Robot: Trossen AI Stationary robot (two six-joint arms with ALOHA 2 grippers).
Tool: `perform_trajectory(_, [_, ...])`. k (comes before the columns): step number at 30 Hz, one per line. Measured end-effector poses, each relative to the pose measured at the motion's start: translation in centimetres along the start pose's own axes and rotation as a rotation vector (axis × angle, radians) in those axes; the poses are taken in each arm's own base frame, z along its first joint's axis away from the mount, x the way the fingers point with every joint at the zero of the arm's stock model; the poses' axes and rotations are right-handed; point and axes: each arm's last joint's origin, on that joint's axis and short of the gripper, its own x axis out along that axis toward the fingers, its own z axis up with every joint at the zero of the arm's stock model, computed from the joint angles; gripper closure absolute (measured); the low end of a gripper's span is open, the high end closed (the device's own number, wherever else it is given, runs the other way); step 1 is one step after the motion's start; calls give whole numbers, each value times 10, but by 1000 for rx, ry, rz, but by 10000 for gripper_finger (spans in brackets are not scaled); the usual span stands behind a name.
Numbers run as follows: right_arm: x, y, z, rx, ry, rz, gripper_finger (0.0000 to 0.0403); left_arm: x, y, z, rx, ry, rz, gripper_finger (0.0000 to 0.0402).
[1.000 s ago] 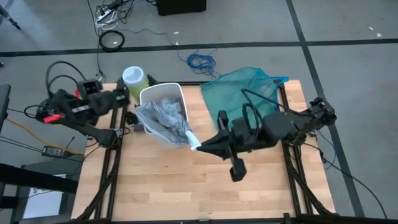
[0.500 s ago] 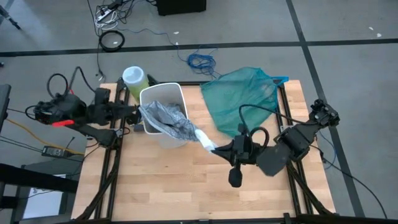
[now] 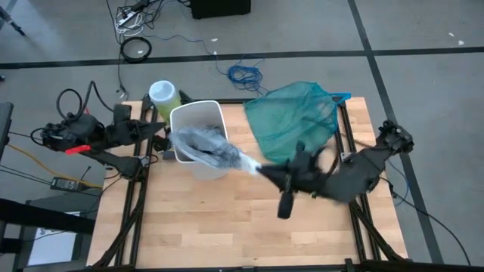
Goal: Place trash/remove bag and relplace
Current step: Remove the light blue trash bag from the trash bin
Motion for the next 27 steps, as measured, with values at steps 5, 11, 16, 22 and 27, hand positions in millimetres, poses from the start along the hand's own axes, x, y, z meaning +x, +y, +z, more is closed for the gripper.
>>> perform_trajectory(5, [-23,-9,110,-175,-735,324,403,0,2,2,22,-87,61,383])
perform_trajectory(11, [-68,-56,180,-255,-1063,525,403,4,1,4,2,-210,112,383])
perform_trajectory(16, [-88,-68,196,-283,-1155,794,403,10,-1,1,46,-231,118,383])
perform_trajectory(22, [-117,-83,210,-235,-1171,804,403,28,-13,-4,-99,-292,47,383])
perform_trajectory(27, [-100,-81,204,-188,-986,576,403,61,-28,-23,-65,-231,-88,383])
